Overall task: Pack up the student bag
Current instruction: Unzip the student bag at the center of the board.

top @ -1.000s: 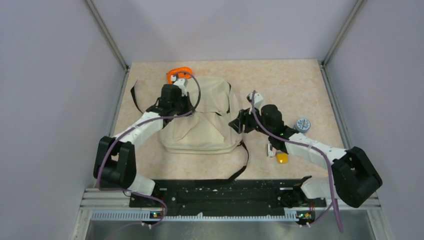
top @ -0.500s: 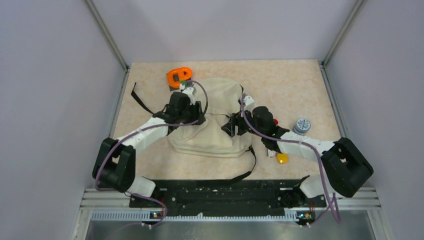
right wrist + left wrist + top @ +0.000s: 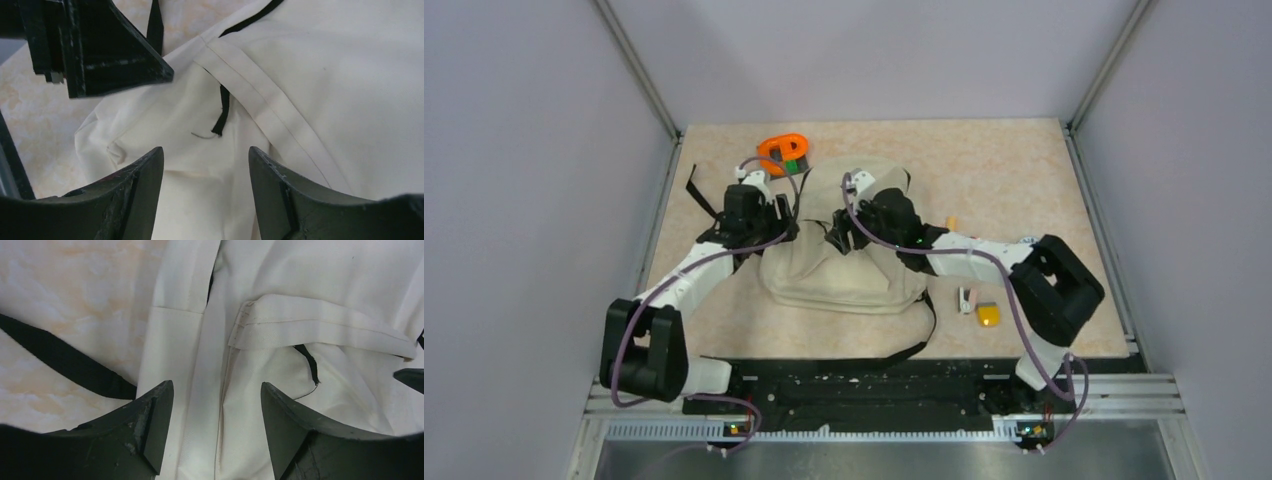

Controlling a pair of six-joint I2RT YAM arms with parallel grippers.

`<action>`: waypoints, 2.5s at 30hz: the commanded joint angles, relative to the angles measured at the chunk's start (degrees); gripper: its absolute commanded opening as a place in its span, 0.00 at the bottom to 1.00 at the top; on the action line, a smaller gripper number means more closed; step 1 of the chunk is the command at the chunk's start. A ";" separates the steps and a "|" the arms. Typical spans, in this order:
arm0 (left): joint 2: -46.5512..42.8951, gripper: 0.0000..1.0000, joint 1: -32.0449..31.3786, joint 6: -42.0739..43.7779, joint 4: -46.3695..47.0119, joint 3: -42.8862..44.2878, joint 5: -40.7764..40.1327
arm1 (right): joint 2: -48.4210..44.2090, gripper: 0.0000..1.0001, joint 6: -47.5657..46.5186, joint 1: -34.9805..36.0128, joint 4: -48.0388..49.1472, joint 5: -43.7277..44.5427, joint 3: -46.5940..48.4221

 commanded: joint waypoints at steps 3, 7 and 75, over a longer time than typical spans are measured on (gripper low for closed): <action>6.92 0.64 0.29 2.22 4.91 2.58 6.56 | 11.14 0.56 -7.62 3.95 -8.41 5.09 14.58; 9.99 0.58 0.67 2.28 6.88 3.28 9.67 | 16.02 0.55 -7.82 4.07 -11.08 7.04 19.61; -50.09 0.00 7.31 -18.75 -10.00 -26.02 9.69 | 8.71 0.00 -4.10 -2.58 -4.60 19.86 8.05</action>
